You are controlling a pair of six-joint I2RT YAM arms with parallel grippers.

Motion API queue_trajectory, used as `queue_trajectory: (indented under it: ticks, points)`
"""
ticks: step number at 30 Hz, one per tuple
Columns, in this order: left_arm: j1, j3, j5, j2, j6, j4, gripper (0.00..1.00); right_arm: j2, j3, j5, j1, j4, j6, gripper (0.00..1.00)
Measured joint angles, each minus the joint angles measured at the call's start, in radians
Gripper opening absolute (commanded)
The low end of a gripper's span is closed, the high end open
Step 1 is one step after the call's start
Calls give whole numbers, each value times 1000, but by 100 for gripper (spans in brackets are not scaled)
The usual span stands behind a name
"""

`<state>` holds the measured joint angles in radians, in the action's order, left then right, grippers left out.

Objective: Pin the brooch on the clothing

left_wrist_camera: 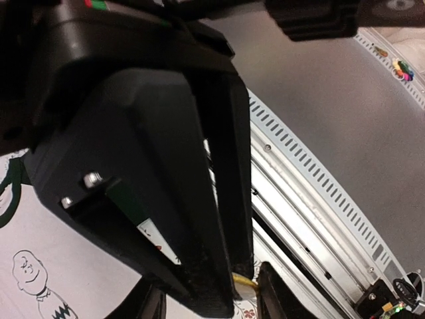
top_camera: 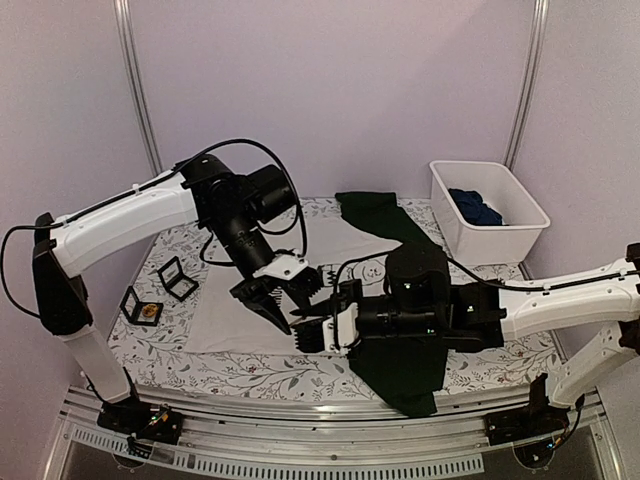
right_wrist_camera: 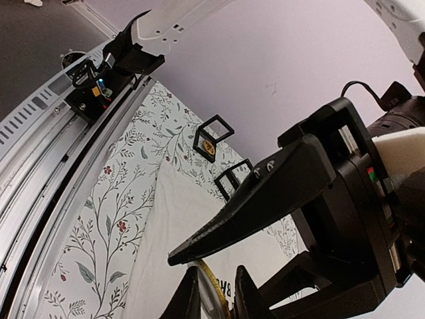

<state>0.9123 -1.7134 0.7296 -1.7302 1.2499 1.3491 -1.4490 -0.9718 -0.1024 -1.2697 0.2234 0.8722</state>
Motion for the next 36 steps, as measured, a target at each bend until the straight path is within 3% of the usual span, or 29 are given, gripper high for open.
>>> queue_trajectory:
  ticks: [9, 16, 19, 23, 29, 31, 33, 36]
  points:
    - [15, -21, -35, -16, -2, 1, 25, -11, -18, 13, 0, -71, 0, 1]
    - [14, -22, -70, -21, -4, 17, 23, -13, -18, 27, 0, -92, 0, 0]
    - [14, -21, -81, -22, -14, 14, 27, -13, -18, 34, 5, -97, -21, 3]
    - [-20, 29, -89, -11, -67, -12, 37, -11, -14, 32, 31, -101, -114, 13]
    - [-195, 173, -135, 71, -268, -161, 64, 43, 10, 40, 138, -129, -393, 30]
    - [-259, 228, -174, 117, -353, -251, 72, 69, 11, 41, 196, -146, -509, 45]
    - [-311, 285, -220, 161, -419, -329, 77, 87, 7, 54, 257, -179, -636, 73]
    - [-352, 368, -319, 204, -486, -413, 82, 49, -63, 136, 333, -321, -835, 96]
